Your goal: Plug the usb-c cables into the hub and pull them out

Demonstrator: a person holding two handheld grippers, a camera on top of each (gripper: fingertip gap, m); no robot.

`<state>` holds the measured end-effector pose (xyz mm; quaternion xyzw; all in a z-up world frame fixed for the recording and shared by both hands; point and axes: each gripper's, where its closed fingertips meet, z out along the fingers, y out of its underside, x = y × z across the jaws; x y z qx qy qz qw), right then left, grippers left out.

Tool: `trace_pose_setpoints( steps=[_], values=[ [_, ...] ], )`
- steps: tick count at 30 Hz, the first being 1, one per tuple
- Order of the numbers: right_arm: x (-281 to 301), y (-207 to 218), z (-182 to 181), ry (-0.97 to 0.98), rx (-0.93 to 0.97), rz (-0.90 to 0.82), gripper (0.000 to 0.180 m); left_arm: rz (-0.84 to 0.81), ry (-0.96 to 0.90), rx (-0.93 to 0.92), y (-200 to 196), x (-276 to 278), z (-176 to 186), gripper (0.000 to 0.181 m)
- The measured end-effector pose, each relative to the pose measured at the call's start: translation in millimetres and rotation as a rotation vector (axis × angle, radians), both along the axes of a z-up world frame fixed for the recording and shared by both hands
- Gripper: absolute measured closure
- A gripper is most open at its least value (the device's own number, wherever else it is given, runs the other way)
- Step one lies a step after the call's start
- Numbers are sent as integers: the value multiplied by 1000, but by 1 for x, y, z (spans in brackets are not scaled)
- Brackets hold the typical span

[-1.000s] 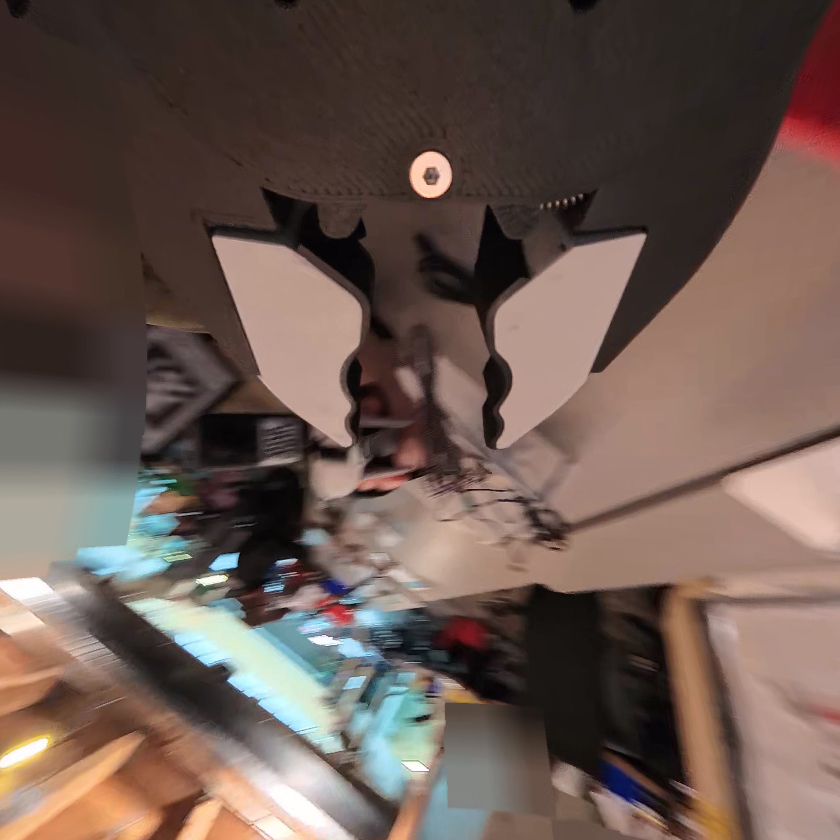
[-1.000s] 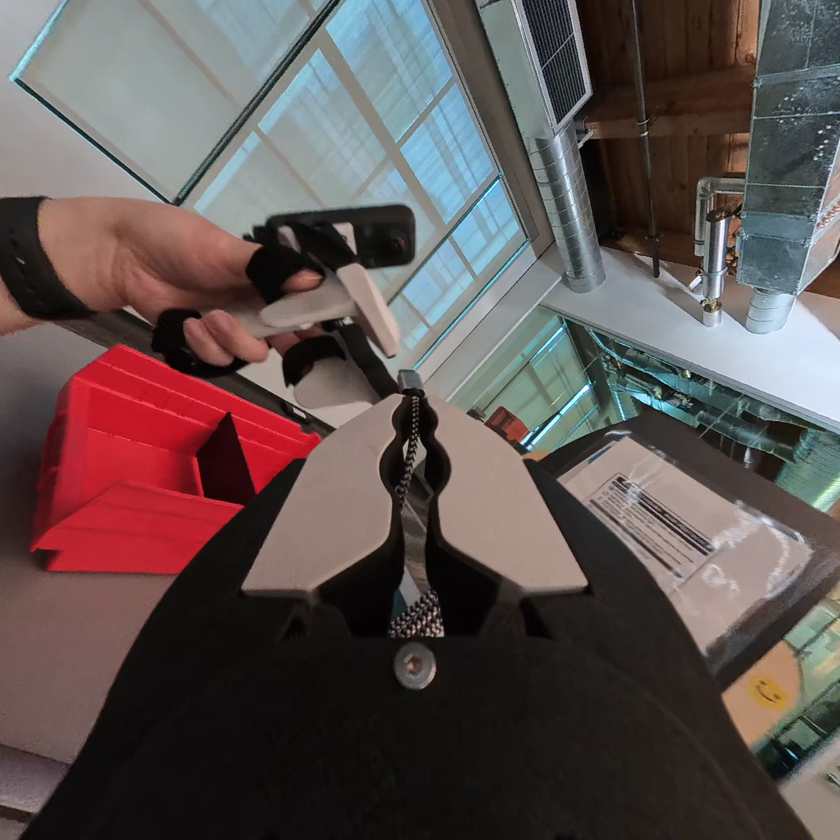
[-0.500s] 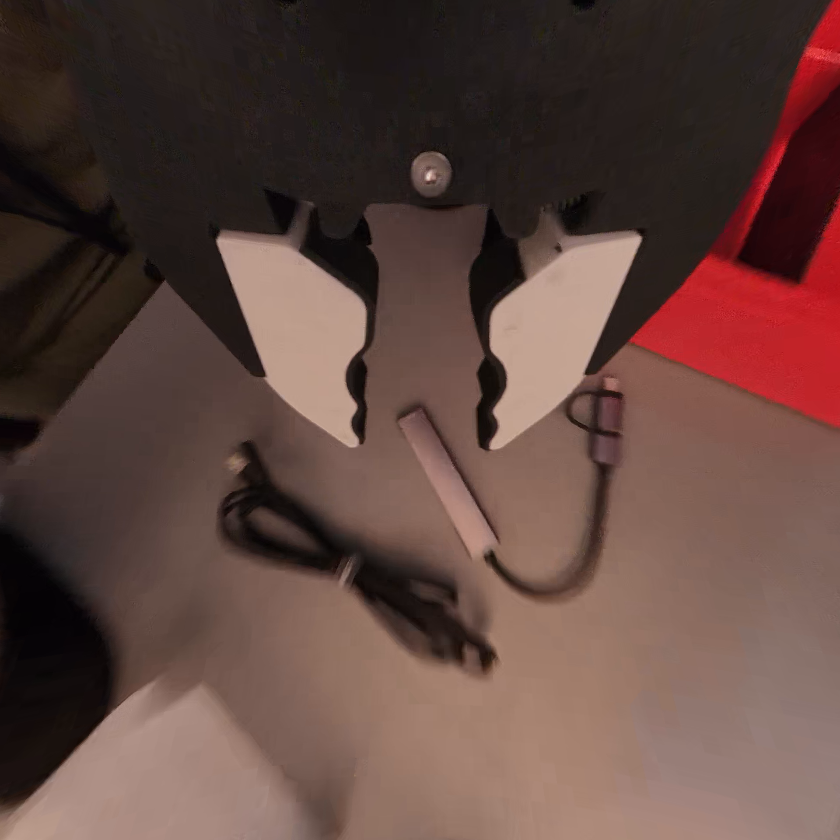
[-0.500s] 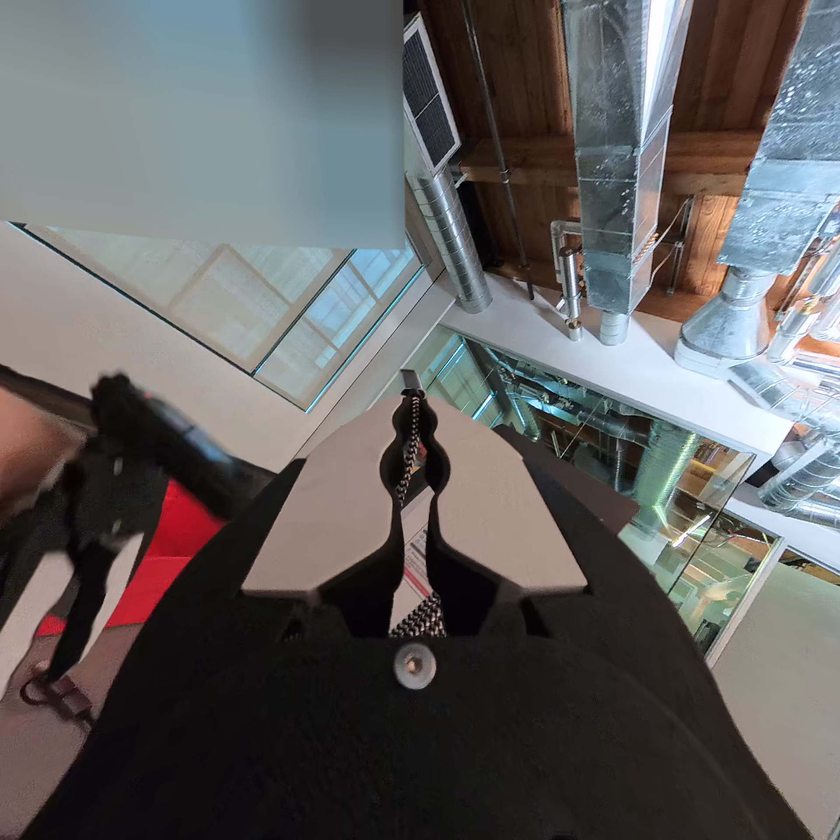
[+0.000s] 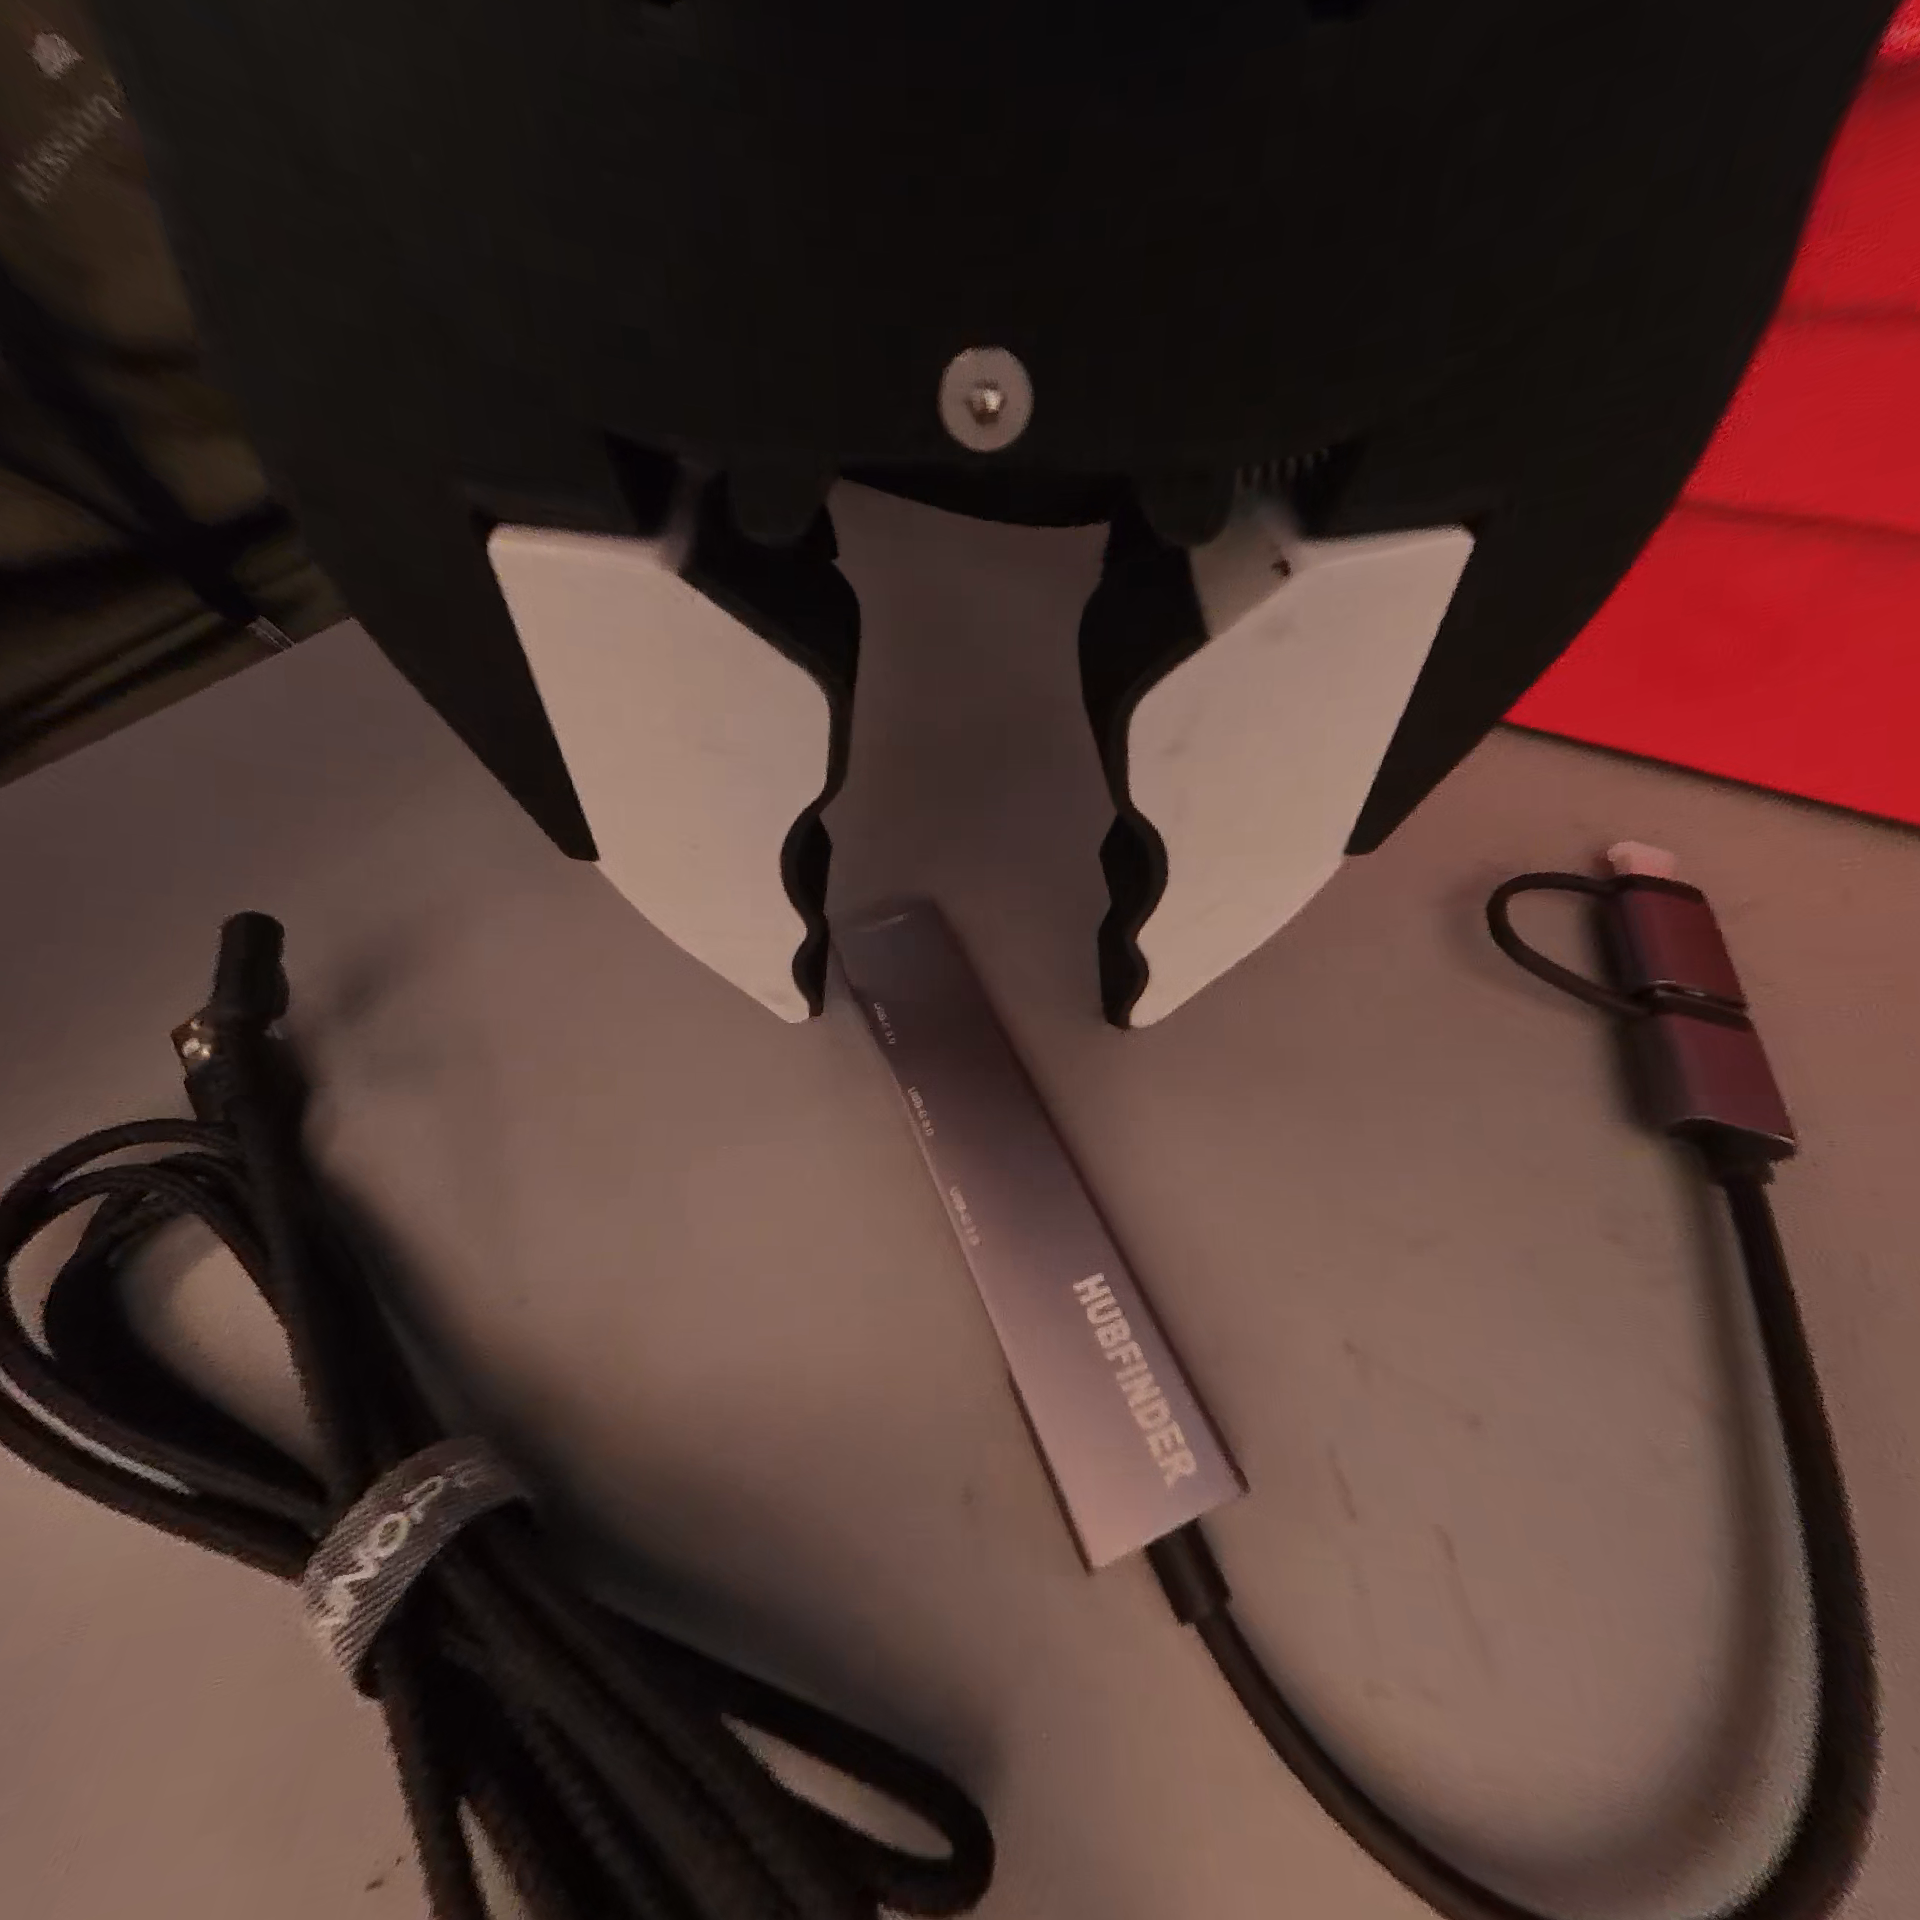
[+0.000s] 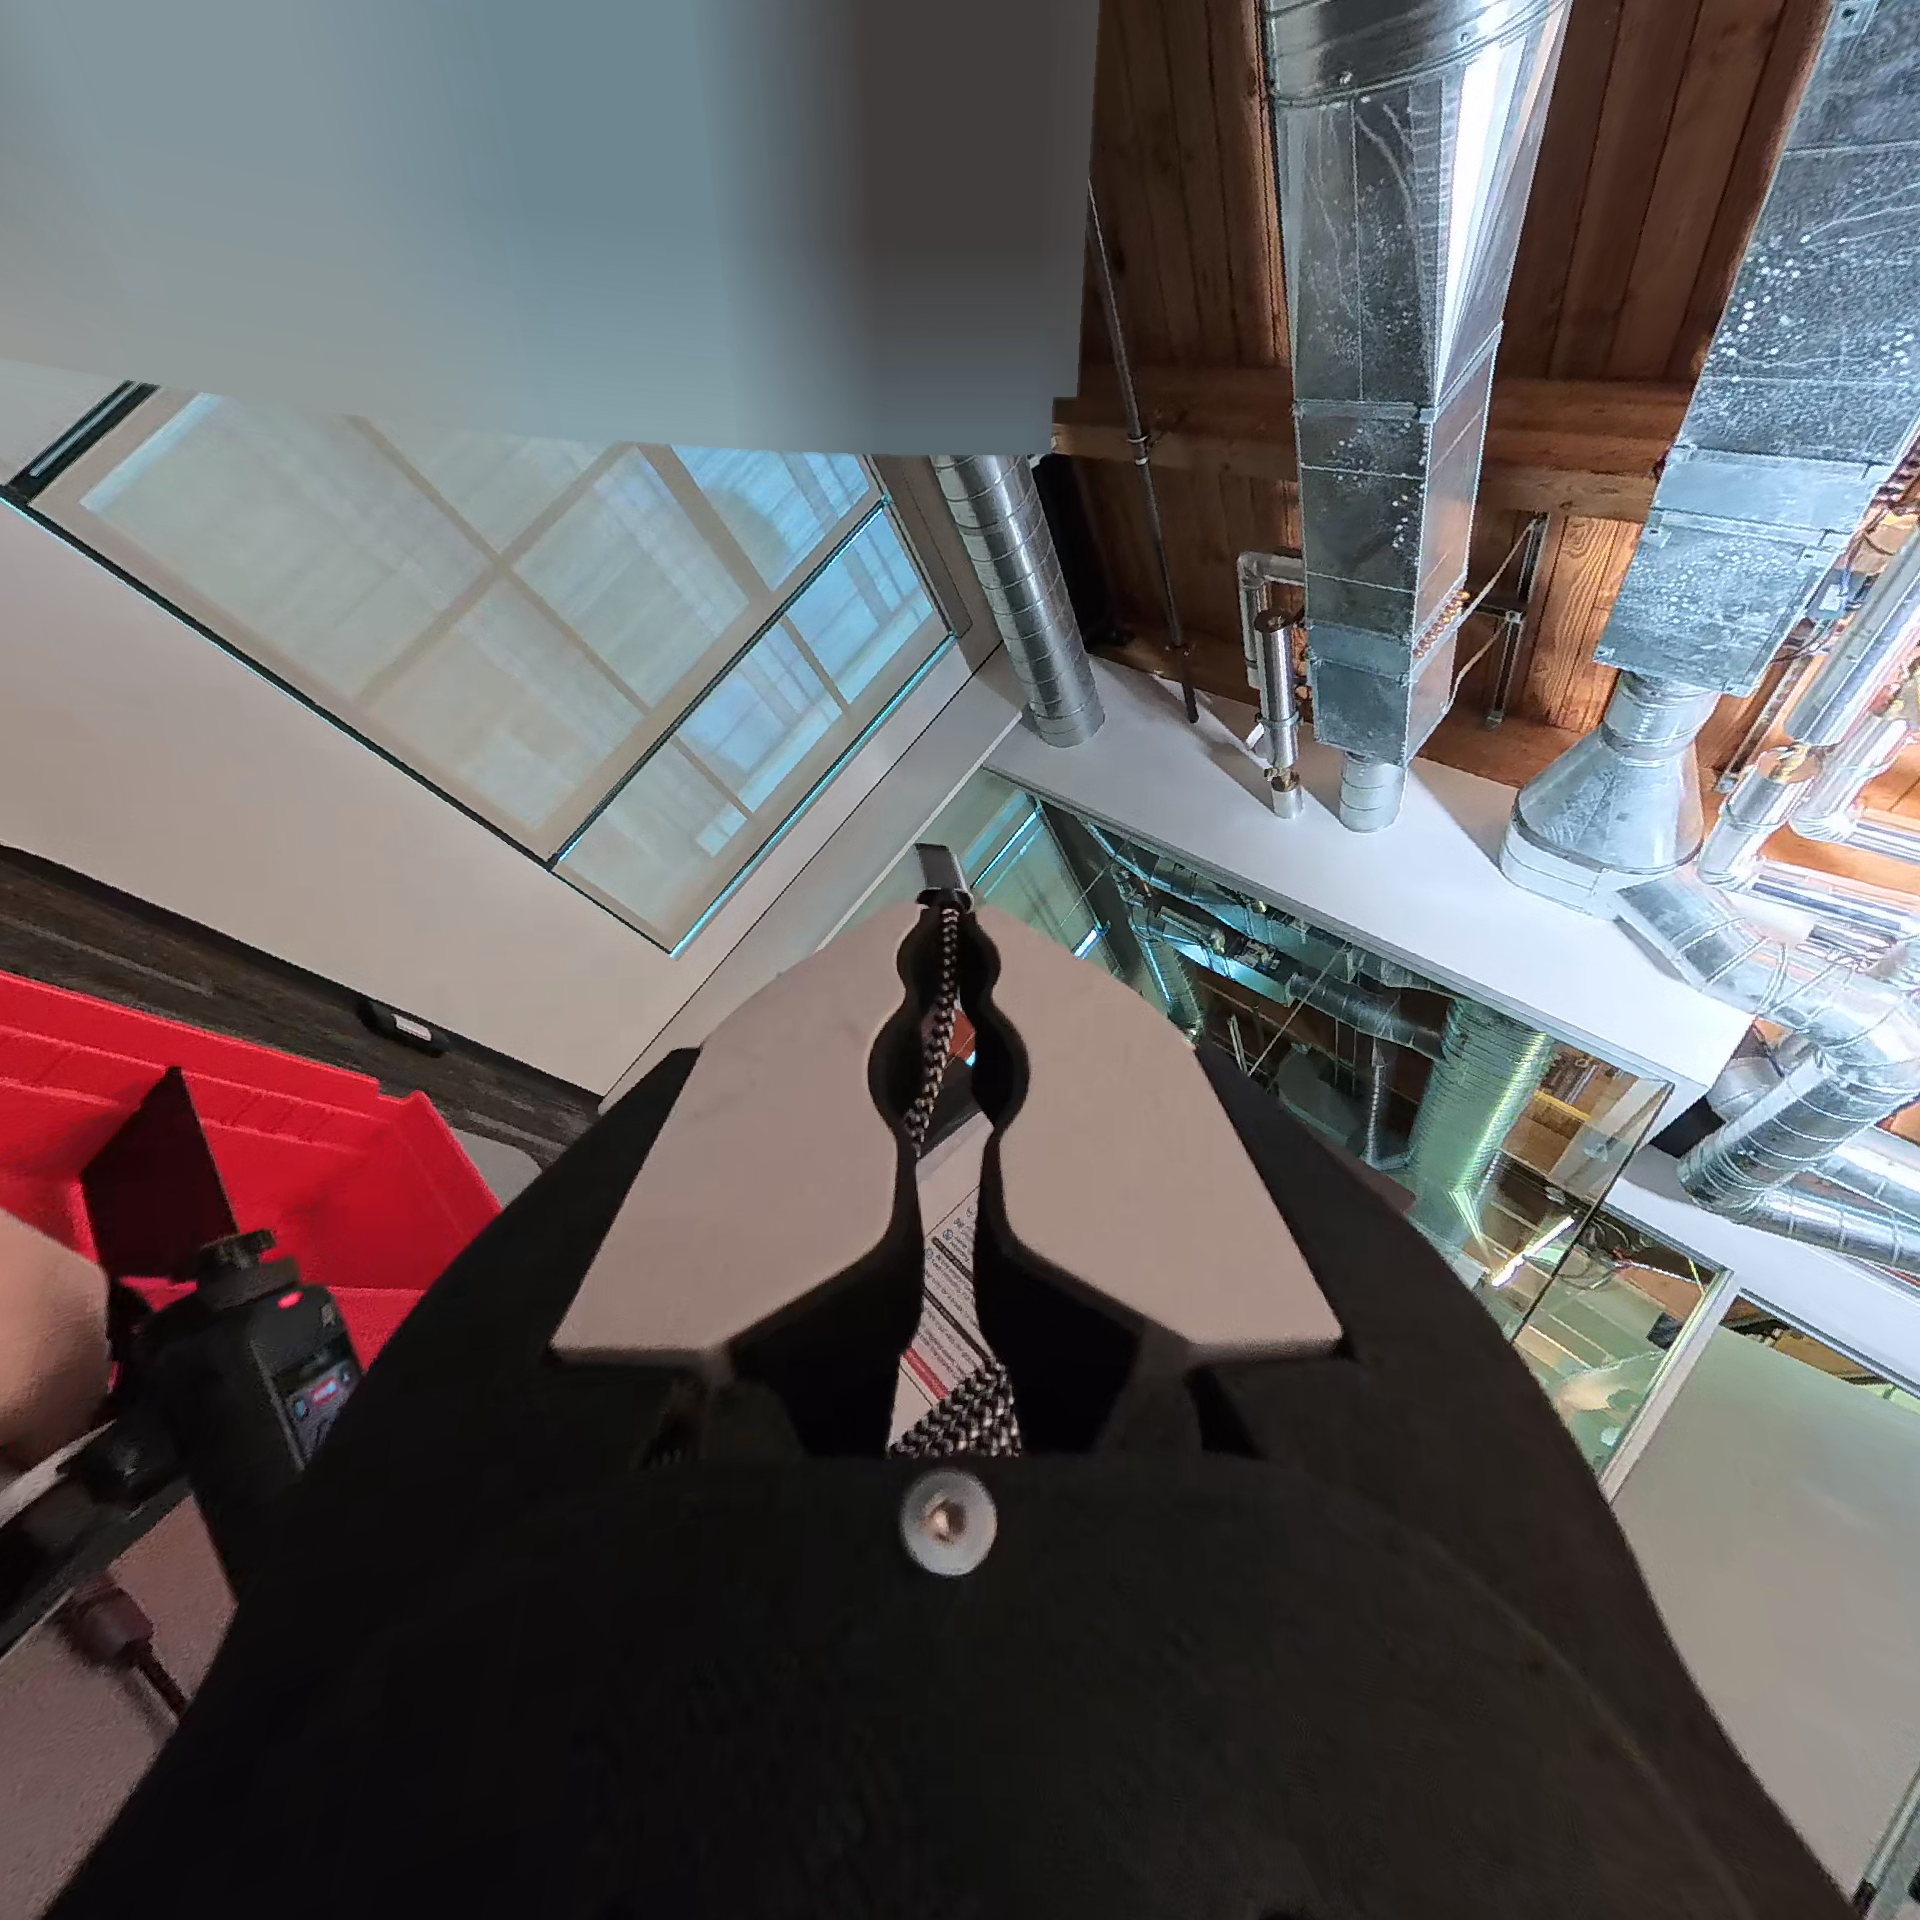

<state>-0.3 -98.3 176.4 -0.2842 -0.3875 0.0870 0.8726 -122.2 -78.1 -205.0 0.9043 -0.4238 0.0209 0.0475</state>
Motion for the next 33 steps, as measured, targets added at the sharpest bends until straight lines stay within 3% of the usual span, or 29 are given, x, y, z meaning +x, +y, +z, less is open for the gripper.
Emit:
trace_pose_setpoints(
  steps=[7, 13, 17, 25, 33],
  values=[
    [6, -3, 4, 15, 9, 1, 176, -45, 71, 65, 2, -2, -3, 144],
    [4, -2, 2, 3, 6, -4, 176, -134, 36, 87, 4, -1, -3, 143],
    [-1, 0, -1, -13, 7, -7, 176, -118, 53, 48, 4, -3, -2, 156],
    [-6, 4, -6, -45, 2, -20, 176, -42, -231, -111, -5, 24, 9, 157],
    [-3, 7, -6, -39, -7, -20, 176, -8, -431, -91, 2, 23, 49, 158]
  ],
)
